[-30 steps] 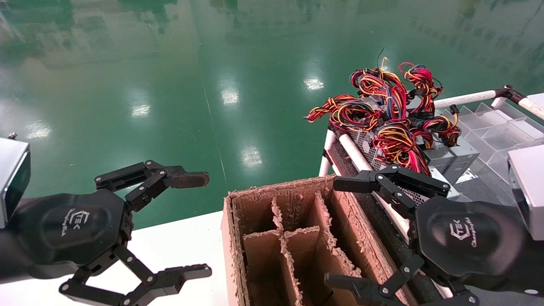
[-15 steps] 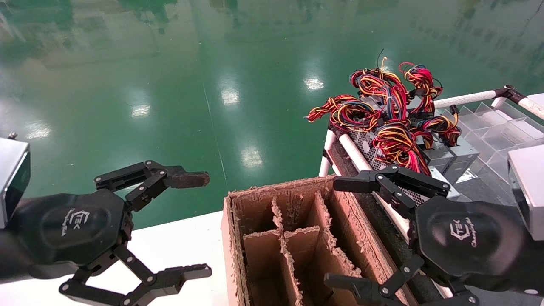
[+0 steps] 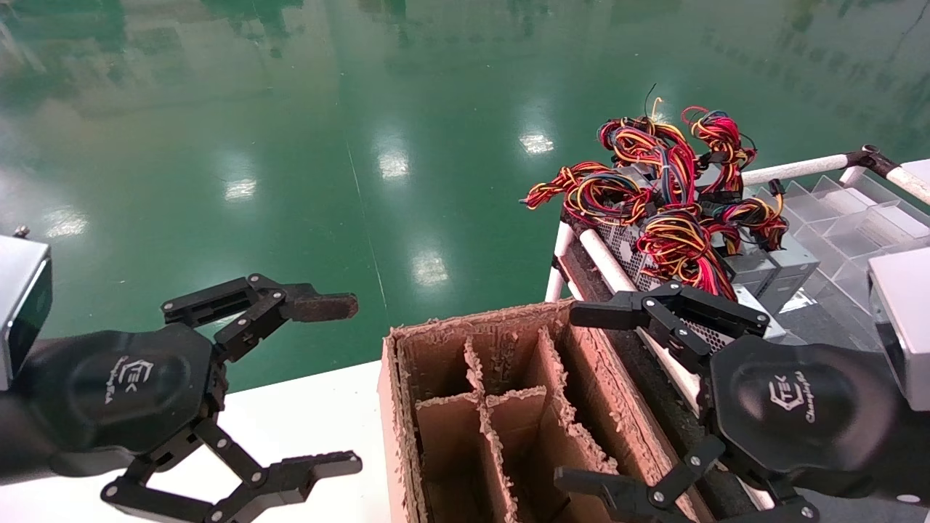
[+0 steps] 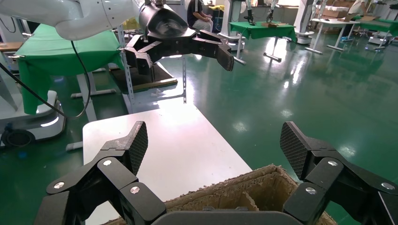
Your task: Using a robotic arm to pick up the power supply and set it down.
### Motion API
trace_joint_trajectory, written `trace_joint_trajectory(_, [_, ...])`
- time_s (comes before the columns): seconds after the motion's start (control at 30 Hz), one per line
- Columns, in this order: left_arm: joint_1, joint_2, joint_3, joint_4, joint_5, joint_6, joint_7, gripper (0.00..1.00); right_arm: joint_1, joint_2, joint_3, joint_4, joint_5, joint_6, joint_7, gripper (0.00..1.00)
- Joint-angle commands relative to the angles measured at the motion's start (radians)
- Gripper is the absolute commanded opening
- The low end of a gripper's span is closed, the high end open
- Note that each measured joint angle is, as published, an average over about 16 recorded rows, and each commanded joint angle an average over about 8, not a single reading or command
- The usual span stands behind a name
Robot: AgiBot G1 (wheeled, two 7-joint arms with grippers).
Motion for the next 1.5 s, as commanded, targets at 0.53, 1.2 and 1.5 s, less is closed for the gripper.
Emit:
trace_joint_trajectory(0.53, [0.000, 0.000, 0.000, 0.000, 0.000, 0.000, 0.000, 1.00, 0.000, 0.000, 0.000, 0.000, 0.000, 0.000, 0.000, 1.00])
trace_joint_trajectory(1.2, [0.000, 0.000, 0.000, 0.000, 0.000, 0.000, 0.000, 1.00, 0.000, 0.000, 0.000, 0.000, 0.000, 0.000, 0.000, 1.00])
trace_joint_trajectory(1.5, [0.000, 0.000, 0.000, 0.000, 0.000, 0.000, 0.000, 1.00, 0.000, 0.000, 0.000, 0.000, 0.000, 0.000, 0.000, 1.00])
